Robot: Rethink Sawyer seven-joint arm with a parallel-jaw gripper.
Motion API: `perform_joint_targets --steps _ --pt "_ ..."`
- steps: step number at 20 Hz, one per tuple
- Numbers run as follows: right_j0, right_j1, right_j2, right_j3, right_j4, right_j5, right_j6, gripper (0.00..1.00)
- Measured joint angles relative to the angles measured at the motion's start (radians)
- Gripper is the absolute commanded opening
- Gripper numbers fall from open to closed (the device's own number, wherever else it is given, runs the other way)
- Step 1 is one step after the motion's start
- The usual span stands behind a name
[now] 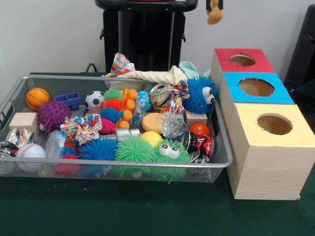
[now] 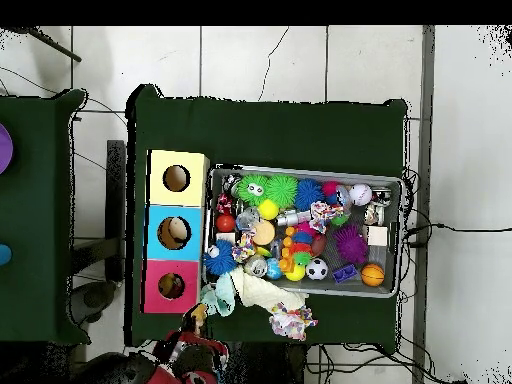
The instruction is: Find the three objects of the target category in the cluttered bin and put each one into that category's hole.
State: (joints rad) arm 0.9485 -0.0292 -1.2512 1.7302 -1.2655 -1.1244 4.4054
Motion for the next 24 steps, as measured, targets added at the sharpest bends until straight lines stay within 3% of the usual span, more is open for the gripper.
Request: perform_joint_targets --steps 7,16,24 --pt "-0.007 -0.048 0.041 -0.028 0.0 0.053 0.0 0.0" --pt "-0.007 -0.056 0.075 -0.036 -0.001 0.107 0.0 0.0" --pt "-0.007 -0.059 0.14 -0.036 -0.016 0.232 0.0 0.0"
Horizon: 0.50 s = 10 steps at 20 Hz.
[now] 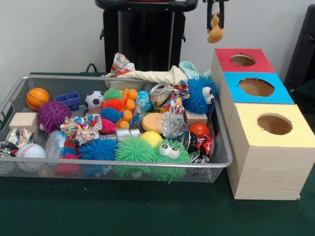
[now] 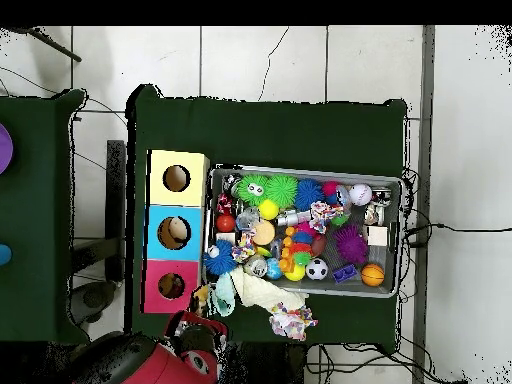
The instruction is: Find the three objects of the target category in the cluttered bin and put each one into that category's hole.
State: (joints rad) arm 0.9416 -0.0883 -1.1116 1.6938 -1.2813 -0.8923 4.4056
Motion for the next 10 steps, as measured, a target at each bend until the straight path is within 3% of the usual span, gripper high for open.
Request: perform_joint_targets --steps 5,10 --pt "0.001 0.012 0.019 -0.003 -0.002 0.049 0.0 0.0" --pt "0.019 0.112 -0.02 -0.018 0.001 0.041 0.0 0.0"
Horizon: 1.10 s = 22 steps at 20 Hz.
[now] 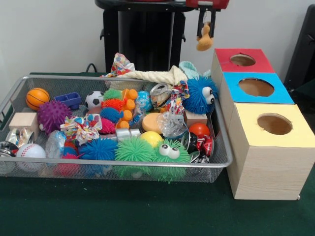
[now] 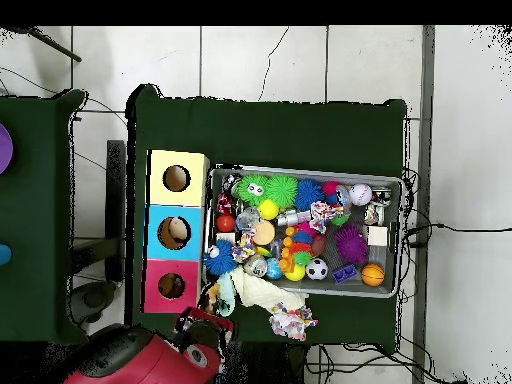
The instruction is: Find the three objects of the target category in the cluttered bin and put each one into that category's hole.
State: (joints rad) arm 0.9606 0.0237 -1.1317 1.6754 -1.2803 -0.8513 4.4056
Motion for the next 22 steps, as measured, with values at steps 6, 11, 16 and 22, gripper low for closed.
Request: perform_joint_targets --steps 6,11,16,22 --pt "0.019 0.069 -0.025 -0.002 0.003 -0.017 0.0 0.0" --pt "0.019 0.112 -0.06 -0.003 0.008 -0.043 0.0 0.0" --pt "0.017 0.163 -0.117 -0.003 0.023 -0.119 0.008 0.0" --pt "0.014 0.192 -0.144 -0.003 0.039 -0.202 0.026 0.0"
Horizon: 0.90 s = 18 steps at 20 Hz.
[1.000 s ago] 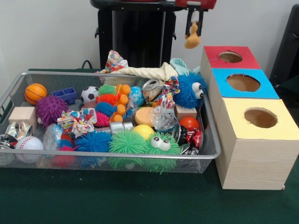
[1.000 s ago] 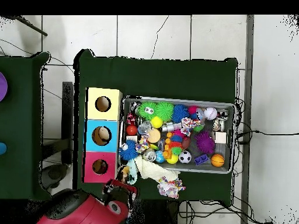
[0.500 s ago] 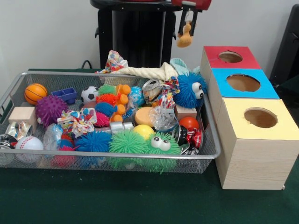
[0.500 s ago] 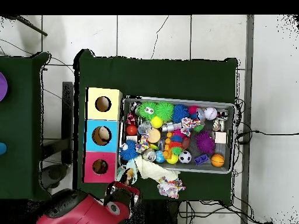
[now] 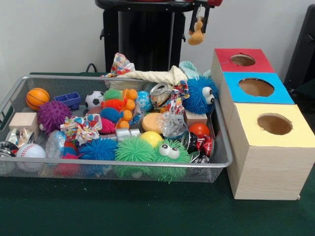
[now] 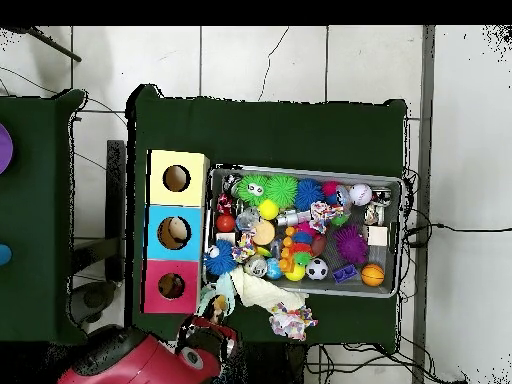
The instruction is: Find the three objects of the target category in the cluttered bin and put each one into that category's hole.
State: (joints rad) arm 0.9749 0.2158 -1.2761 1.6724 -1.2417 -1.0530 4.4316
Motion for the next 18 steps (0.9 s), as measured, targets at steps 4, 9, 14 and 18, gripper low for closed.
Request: perform_joint_targets --steps 4,9,14,18 --pt "-0.002 -0.071 0.067 0.0 -0.013 0.045 0.001 0.0" --pt "-0.044 -0.275 0.264 0.004 -0.069 0.253 0.001 0.0" --pt "-0.096 -0.426 0.403 0.005 -0.103 0.415 0.001 0.0" --pt "-0.129 -0.523 0.48 0.009 -0.132 0.49 0.001 0.0"
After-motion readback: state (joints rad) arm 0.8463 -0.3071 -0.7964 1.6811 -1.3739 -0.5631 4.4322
